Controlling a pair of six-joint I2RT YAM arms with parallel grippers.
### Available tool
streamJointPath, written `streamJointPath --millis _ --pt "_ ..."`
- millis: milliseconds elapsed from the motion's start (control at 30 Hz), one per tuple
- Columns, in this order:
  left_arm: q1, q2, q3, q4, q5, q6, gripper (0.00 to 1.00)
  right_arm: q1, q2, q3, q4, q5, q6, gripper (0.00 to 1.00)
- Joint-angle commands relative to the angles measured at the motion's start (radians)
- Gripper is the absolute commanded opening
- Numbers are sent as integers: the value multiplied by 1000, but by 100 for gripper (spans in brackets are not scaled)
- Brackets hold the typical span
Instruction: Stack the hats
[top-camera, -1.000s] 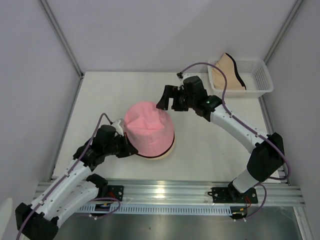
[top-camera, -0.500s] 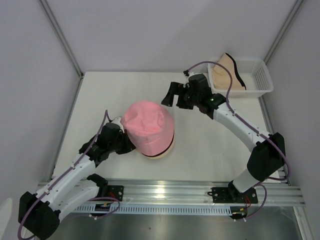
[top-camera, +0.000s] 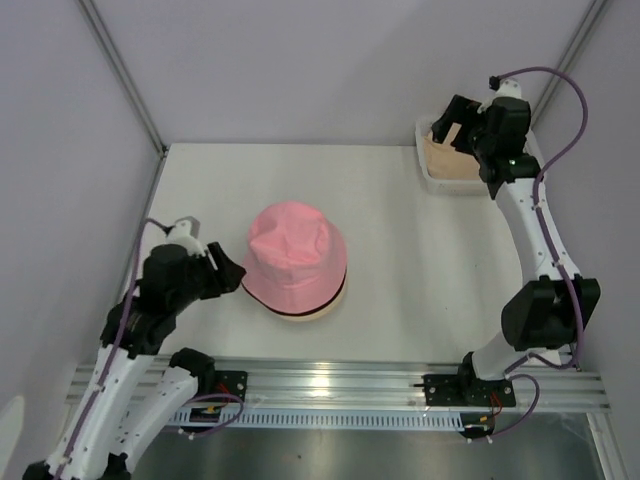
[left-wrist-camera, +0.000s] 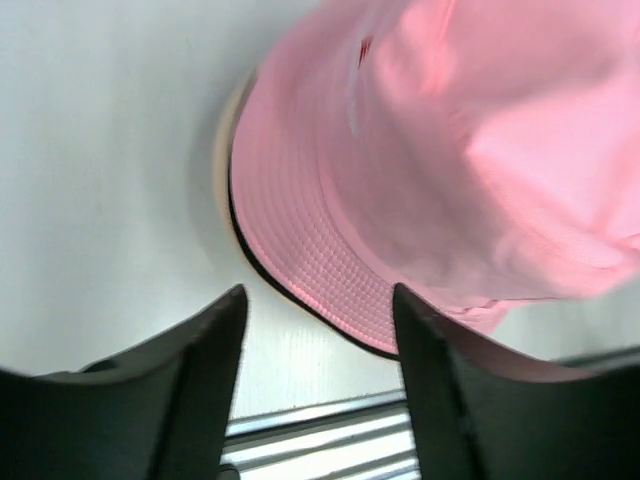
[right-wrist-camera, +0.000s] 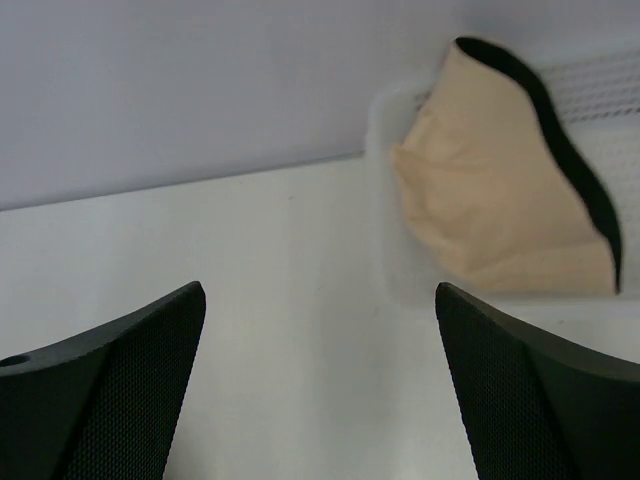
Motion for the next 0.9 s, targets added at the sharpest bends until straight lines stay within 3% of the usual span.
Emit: streamJointPath --millis 0,33,200,367,600,867 --pt "127 -73 147 -157 -20 98 66 -59 157 35 117 3 -260 100" --pt "152 -67 160 -168 -23 138 75 -68 200 92 114 -16 -293 100" --pt "261 27 194 -124 9 166 88 -114 546 419 -48 -76 -529 99" --pt "315 100 200 -38 76 173 96 -134 749 660 -30 -65 -681 99" --pt "394 185 220 33 121 201 99 -170 907 727 178 -123 -752 100" --pt "402 329 258 66 149 196 99 -196 1045 751 389 -126 -761 100"
